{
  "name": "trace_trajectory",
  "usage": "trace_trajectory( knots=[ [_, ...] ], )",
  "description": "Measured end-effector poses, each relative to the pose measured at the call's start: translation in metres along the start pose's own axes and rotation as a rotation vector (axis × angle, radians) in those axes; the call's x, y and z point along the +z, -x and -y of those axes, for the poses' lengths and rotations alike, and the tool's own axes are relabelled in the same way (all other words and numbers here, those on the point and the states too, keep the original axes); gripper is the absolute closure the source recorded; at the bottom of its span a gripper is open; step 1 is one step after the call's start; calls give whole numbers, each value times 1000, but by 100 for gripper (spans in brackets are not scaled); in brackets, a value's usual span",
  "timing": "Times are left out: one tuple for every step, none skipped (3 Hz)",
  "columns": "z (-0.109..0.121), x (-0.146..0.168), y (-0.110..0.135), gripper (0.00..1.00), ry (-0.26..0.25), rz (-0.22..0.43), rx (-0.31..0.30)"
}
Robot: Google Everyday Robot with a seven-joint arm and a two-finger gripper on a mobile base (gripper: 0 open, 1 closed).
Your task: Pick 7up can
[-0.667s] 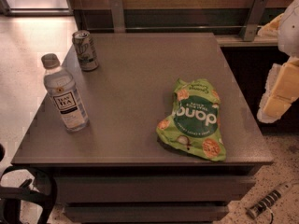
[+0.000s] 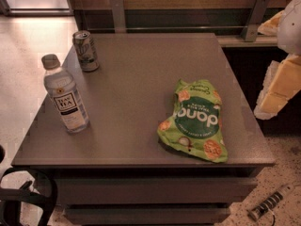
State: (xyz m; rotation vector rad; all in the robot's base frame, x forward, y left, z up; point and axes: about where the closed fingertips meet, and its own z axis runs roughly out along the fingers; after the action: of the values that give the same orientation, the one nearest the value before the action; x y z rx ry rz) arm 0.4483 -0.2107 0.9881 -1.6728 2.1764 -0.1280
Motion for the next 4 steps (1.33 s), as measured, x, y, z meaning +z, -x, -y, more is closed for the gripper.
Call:
trace_trajectory(
  knots=[
    [16, 6, 11, 0, -44, 64, 18],
    [22, 22, 33, 0, -68, 192, 108],
    [31, 47, 65, 0, -74, 369, 212],
    [43, 67, 111, 0, -65, 586, 282]
  ],
)
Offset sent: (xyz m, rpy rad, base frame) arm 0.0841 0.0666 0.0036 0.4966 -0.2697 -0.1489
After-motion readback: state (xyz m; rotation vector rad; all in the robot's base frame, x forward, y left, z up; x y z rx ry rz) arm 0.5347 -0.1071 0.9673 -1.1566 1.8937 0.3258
